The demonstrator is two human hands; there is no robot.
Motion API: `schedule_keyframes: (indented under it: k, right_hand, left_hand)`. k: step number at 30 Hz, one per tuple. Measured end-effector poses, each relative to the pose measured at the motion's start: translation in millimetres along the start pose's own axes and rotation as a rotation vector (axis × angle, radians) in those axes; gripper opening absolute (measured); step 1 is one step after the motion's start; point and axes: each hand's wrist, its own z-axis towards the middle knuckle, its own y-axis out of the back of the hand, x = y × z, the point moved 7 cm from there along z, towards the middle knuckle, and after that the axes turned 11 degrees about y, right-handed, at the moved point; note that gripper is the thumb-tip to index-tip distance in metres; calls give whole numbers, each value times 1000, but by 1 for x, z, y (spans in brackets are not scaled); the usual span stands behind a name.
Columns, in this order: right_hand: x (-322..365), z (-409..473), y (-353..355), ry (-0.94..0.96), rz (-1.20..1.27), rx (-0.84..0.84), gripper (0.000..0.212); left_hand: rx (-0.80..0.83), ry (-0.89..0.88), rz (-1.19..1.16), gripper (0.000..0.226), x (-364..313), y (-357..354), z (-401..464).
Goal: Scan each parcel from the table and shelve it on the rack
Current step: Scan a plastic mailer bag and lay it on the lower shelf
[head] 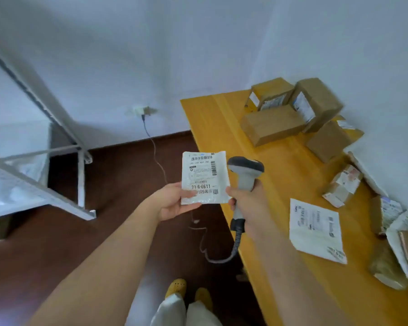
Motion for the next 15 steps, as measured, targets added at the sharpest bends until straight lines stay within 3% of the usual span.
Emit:
schedule_keyframes:
  k: [6, 15]
  right_hand:
    - [-17, -43, -130, 27, -89, 263, 45]
    - [-69, -201, -318, 4, -180, 518, 48]
  left_hand:
    - [-81, -183, -215, 32, 21, 119, -119]
    - [-145, -305, -588, 39, 119, 316, -268]
